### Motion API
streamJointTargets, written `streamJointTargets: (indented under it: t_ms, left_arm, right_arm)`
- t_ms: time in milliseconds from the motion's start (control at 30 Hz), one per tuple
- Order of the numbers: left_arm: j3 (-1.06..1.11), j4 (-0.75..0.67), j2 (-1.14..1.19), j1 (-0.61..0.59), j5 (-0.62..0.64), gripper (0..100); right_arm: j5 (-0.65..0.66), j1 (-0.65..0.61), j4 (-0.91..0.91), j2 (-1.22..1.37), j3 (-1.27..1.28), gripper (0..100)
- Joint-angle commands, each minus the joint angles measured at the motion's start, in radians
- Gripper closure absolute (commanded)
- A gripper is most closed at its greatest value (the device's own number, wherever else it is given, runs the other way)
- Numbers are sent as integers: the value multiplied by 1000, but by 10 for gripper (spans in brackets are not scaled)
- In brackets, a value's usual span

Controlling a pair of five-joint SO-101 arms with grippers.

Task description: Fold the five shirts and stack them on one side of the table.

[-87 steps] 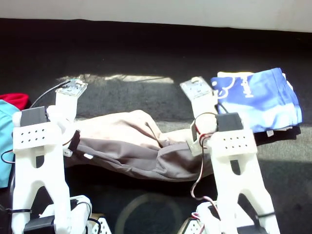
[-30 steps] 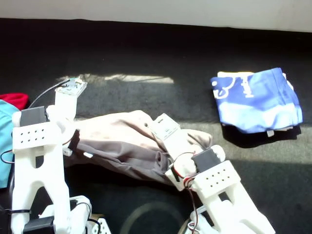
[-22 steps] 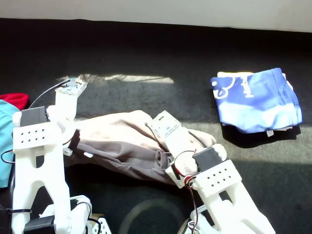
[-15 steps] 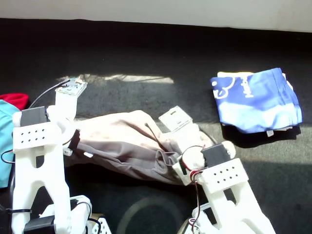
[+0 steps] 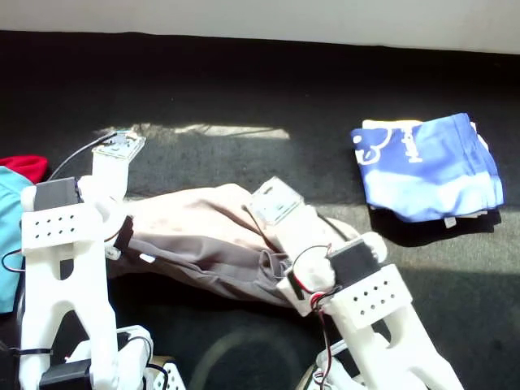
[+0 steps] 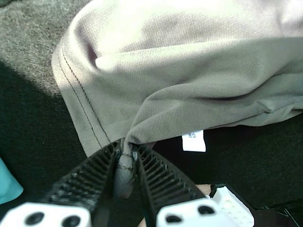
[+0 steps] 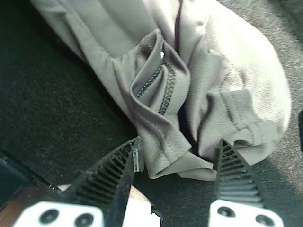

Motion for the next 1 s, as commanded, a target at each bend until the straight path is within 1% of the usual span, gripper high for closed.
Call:
streamJointTargets:
  t_ms: [0,100,200,367,433,533,700,867,967]
  left_arm:
    - [-4,-6,-21,-1,-3,991]
    - [-4,-5,-21,-1,-3,991]
    - [-4,-3,-21,-1,-3,991]
    - [-4,-3,-21,-1,-3,991]
    - [-4,-5,-21,-1,-3,991]
    - [-4,-8,-21,-1,-3,991]
    - [-4,-8,-21,-1,-3,991]
    - [-4,-8,-21,-1,-3,991]
    - [-5,-9,-21,-1,-3,991]
  right_arm:
    - [0,-27,-59,-13,61,763]
    - [3,-27,-124,-13,122,763]
    - [3,-19,-148,-13,162,763]
    - [8,67,-147,-13,170,763]
    - [52,82,-140,-13,174,764]
    - [86,82,-150,-13,194,764]
    - [84,79,-188,-13,194,765]
    - [84,79,-160,-12,200,848]
    - [86,79,-151,-12,199,862]
